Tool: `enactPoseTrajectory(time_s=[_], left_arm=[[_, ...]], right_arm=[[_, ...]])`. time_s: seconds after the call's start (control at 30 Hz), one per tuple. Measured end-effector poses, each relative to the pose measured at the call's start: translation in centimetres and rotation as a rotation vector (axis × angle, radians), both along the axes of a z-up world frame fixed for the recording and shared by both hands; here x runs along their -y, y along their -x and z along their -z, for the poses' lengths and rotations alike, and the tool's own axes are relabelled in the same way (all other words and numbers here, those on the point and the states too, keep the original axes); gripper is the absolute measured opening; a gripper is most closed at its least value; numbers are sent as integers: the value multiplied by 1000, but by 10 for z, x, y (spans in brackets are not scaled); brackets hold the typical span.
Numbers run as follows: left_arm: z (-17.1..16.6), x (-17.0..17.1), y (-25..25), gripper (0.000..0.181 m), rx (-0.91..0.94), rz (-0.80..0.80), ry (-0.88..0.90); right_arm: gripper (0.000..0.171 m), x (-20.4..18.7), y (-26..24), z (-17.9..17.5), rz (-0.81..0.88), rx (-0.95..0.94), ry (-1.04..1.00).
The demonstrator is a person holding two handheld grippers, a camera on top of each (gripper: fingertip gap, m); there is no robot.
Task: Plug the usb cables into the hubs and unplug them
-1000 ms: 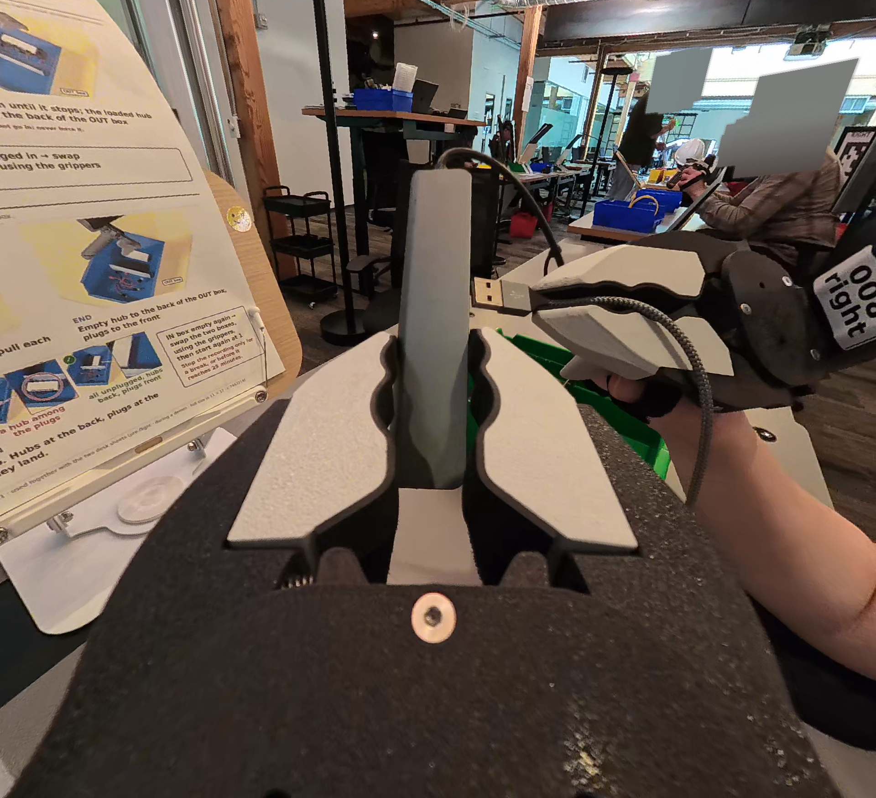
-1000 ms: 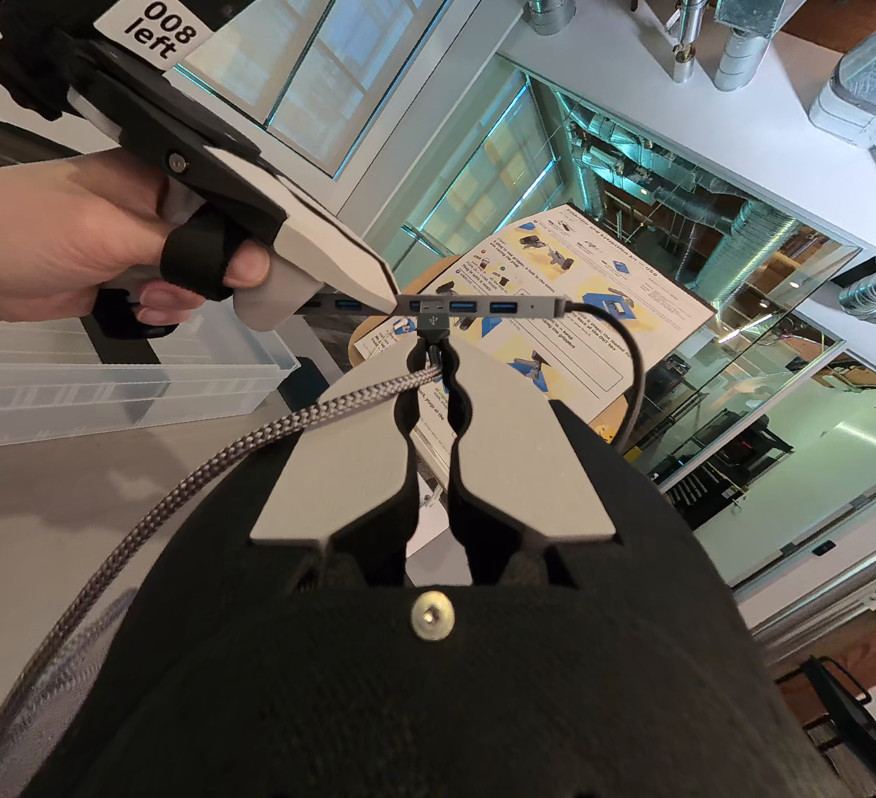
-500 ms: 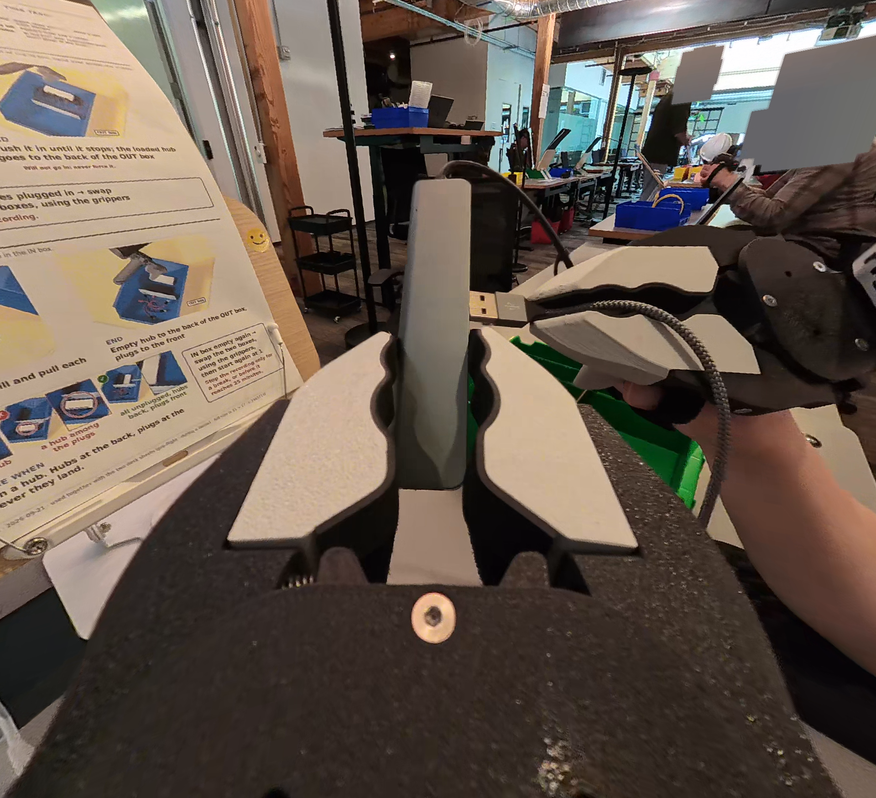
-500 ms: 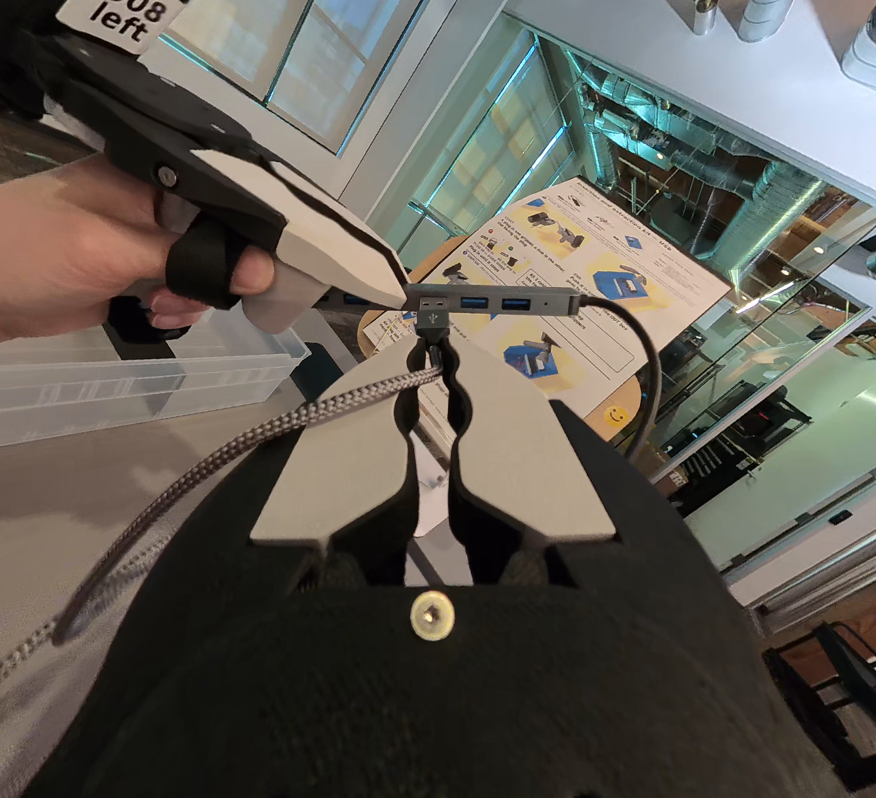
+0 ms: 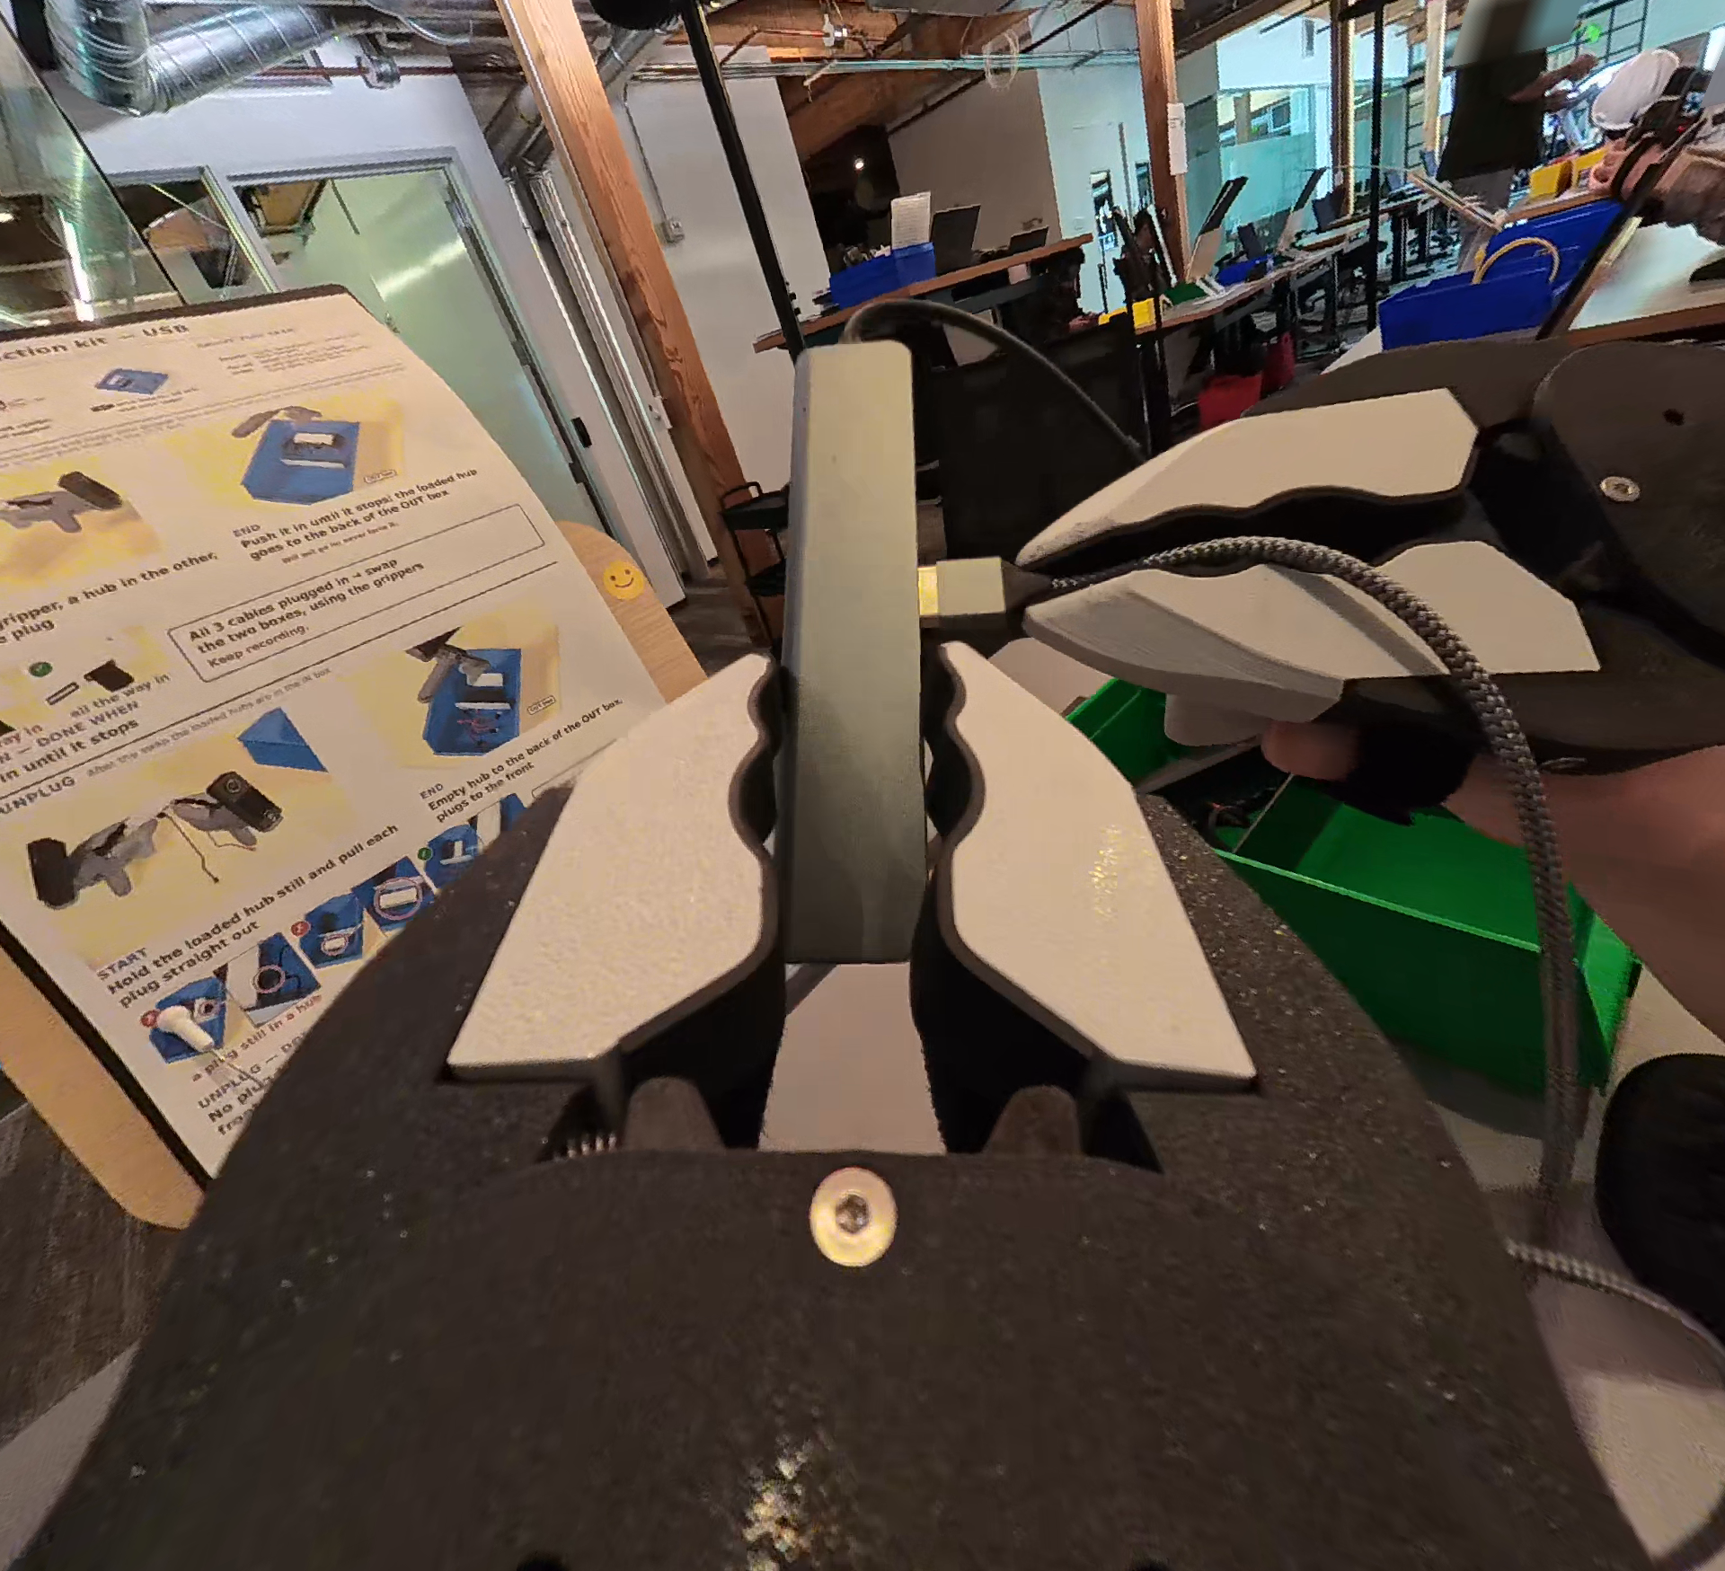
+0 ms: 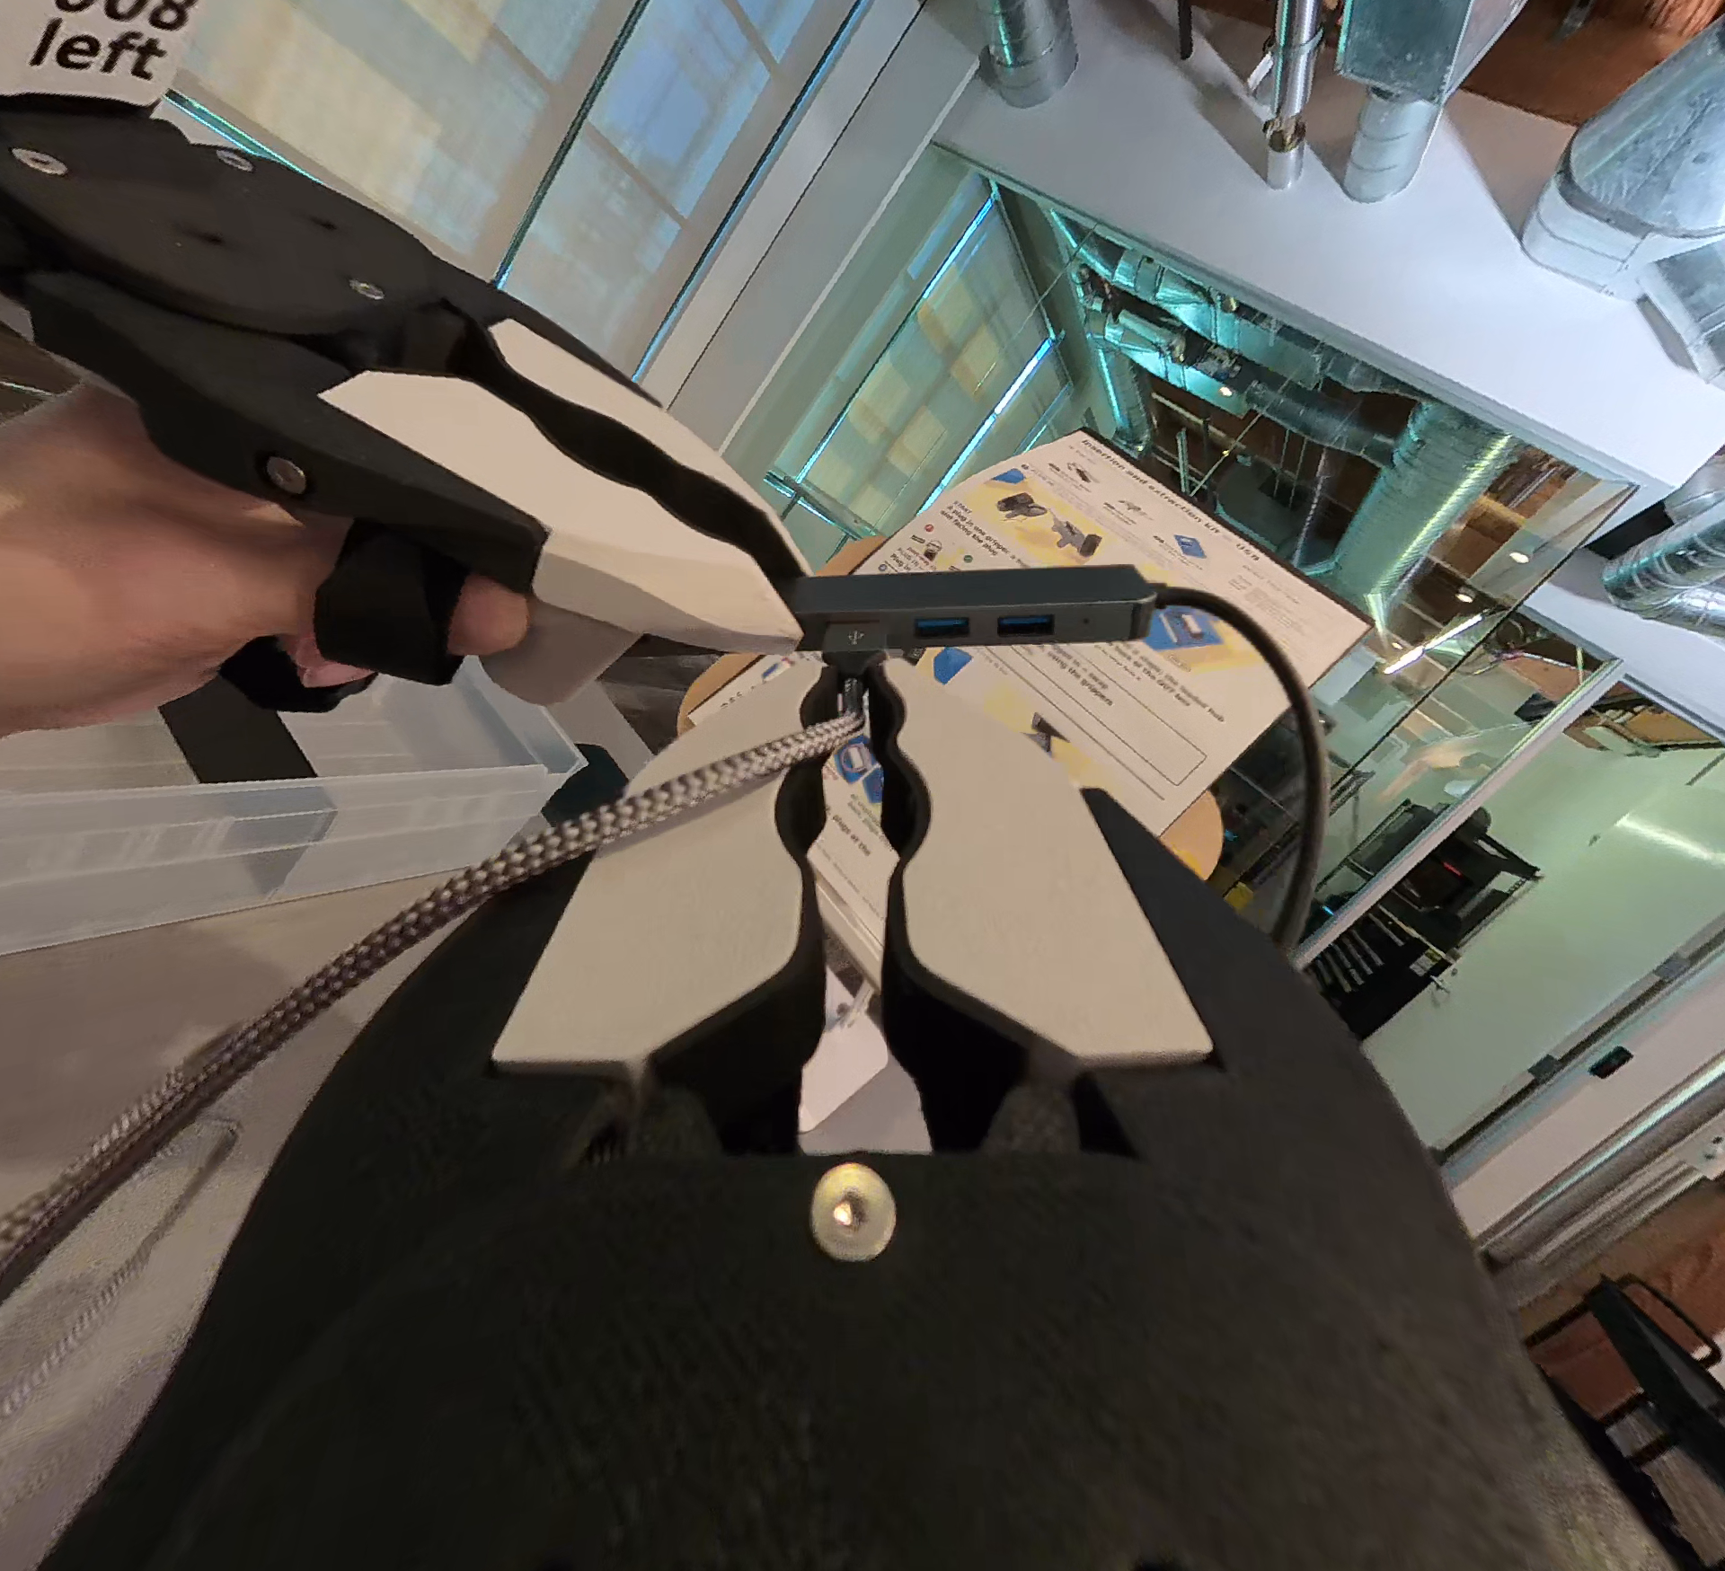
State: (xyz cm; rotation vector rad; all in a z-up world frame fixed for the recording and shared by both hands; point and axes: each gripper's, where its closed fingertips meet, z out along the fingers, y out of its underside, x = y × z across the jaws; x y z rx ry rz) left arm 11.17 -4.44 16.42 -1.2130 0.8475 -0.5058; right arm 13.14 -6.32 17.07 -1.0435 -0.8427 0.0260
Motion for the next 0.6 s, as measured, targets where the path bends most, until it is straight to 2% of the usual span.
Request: enactPoseTrajectory(time_s=[0.27, 0.4, 0.6], left_arm=[[-3, 3, 1, 28, -12, -22, -44], [-4, 7, 2, 28, -3, 18, -42], [-1, 5, -1, 29, -21, 12, -28]], right_arm=[[7, 1, 0, -1, -24, -24, 3], [7, 4, 2, -2, -58, -34, 4], [7, 3, -1, -4, -24, -24, -38]])
